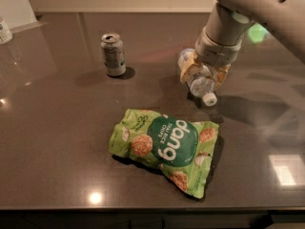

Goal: Place blue plastic bottle upright

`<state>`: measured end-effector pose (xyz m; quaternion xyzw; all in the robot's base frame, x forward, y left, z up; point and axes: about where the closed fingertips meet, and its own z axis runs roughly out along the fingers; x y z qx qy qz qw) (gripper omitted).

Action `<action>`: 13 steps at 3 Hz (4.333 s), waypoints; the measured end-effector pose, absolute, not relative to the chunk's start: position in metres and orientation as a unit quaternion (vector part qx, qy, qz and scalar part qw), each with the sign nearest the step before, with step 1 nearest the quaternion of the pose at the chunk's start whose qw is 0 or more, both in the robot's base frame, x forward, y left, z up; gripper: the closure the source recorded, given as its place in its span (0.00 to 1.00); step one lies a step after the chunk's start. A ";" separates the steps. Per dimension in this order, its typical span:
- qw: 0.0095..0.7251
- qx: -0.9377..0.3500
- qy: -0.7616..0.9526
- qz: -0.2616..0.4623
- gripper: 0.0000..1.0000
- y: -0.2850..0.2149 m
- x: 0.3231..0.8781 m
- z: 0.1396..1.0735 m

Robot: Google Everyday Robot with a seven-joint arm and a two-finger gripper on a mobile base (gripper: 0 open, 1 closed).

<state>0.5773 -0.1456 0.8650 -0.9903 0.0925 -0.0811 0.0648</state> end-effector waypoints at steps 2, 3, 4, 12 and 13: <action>0.159 -0.954 0.254 -0.019 1.00 -0.106 0.578 0.918; 0.180 -0.928 0.325 0.025 1.00 -0.091 0.566 0.934; 0.212 -0.882 0.415 0.067 1.00 -0.081 0.548 0.946; 0.415 -0.431 0.697 0.395 1.00 -0.074 0.566 0.963; 0.442 -0.411 0.682 0.413 1.00 -0.078 0.573 0.957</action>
Offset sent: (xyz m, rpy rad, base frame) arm -0.0090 0.0585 0.0925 0.3784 0.2755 -0.6592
